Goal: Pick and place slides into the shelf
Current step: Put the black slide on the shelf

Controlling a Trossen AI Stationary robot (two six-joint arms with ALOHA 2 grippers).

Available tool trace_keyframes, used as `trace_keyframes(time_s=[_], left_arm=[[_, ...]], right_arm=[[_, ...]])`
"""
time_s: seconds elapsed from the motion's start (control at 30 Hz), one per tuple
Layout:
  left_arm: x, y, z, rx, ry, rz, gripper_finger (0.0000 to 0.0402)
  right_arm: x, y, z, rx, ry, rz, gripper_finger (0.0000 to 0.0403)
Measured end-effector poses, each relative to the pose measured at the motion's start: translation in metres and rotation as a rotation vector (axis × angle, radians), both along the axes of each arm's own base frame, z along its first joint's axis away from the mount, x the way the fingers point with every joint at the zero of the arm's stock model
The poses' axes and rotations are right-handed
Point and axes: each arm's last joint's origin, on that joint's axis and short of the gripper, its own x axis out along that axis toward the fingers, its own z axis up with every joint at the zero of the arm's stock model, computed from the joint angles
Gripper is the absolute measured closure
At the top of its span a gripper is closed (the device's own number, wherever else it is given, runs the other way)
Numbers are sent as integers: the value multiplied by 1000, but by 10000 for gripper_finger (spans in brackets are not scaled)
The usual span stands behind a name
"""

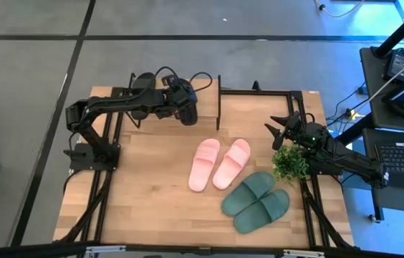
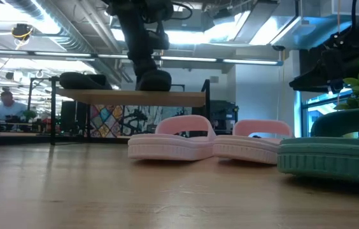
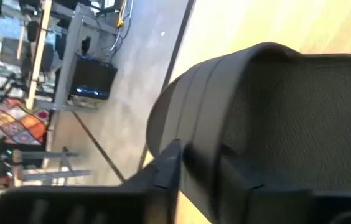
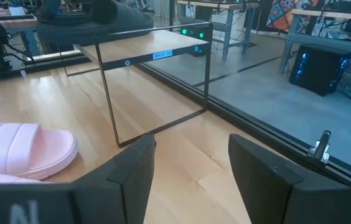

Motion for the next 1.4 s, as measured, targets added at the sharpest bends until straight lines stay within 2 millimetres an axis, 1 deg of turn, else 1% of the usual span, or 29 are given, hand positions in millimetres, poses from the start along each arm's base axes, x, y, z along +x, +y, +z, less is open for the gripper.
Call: trace_keyframes(time_s=[0.07,0.13,0.27,0.47,0.73,1.0,1.1,1.23,1.4], left_arm=[[0,0,0,6,28,-18,376],[0,0,0,9,45,-29,391],[-1,0,0,26,72,-23,392],[-6,0,5,137,233,-27,397],[-16,-3,17,114,257,-92,399],[-41,8,36,66,218,-81,399],[-53,12,45,26,179,-113,399],[-64,17,53,-26,119,-154,399],[-75,21,60,-1,182,-180,399]], right_arm=[[0,0,0,0,0,0,197],[0,0,0,0,0,0,197],[0,0,0,0,0,0,197],[0,0,0,0,0,0,197],[0,0,0,3,-1,-1,197],[0,0,0,19,-13,-7,197],[0,0,0,20,-14,-8,197],[0,0,0,20,-14,-8,197],[0,0,0,20,-13,-8,197]])
